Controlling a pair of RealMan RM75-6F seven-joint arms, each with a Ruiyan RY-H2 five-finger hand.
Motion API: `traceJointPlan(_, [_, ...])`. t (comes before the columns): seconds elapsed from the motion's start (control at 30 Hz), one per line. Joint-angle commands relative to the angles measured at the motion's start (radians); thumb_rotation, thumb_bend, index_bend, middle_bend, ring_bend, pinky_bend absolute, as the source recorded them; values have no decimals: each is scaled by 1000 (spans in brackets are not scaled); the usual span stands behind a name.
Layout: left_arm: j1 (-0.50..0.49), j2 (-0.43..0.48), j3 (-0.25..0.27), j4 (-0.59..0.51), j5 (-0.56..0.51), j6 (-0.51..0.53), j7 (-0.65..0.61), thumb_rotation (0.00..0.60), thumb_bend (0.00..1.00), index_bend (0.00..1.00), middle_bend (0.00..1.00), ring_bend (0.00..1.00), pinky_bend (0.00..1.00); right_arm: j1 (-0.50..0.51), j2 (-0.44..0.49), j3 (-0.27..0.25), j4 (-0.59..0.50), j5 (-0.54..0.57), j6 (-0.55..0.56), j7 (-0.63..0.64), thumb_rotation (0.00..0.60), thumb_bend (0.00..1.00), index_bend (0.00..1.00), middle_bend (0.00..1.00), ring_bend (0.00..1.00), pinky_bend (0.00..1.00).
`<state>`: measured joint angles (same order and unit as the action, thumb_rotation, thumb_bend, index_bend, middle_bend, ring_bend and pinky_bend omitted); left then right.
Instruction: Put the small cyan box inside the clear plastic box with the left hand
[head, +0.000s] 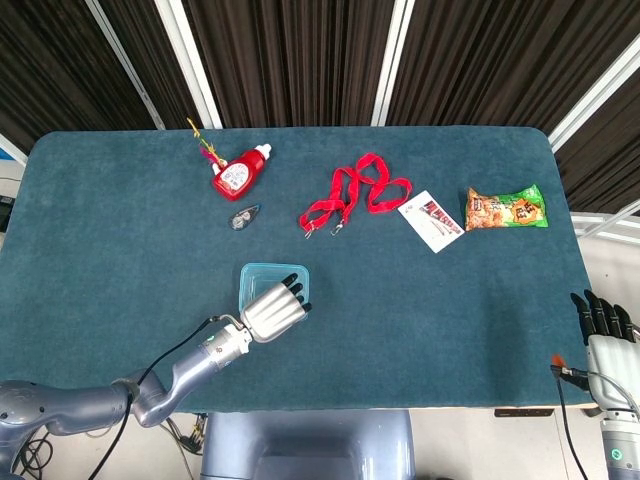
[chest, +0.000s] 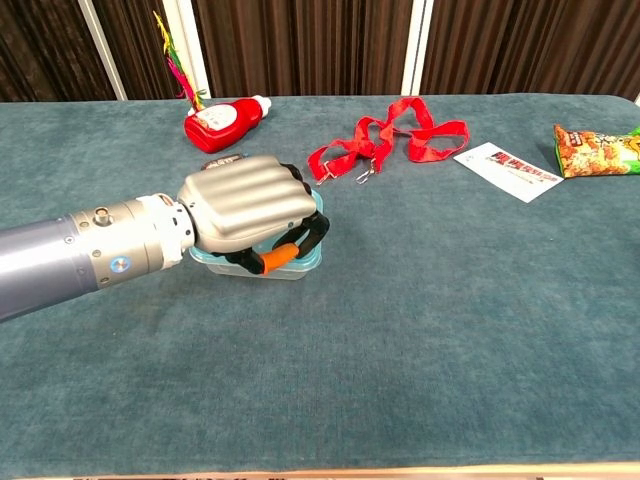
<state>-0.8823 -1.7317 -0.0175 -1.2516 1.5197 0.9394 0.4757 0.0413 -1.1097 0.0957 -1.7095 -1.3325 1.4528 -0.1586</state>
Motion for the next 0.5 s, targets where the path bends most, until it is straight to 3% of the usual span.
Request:
traceJointPlan(0.03, [2,0,3,4,1,-4,-2,600,540,554,522,336,256,0,0,0,0,1,0,0,600,308,40,44,37,0])
traceJointPlan(0.5, [11,-8,9,36,15,-1,0,600,540,553,520,336,256,0,0,0,0,2,0,0,600,307,40,44,37,0])
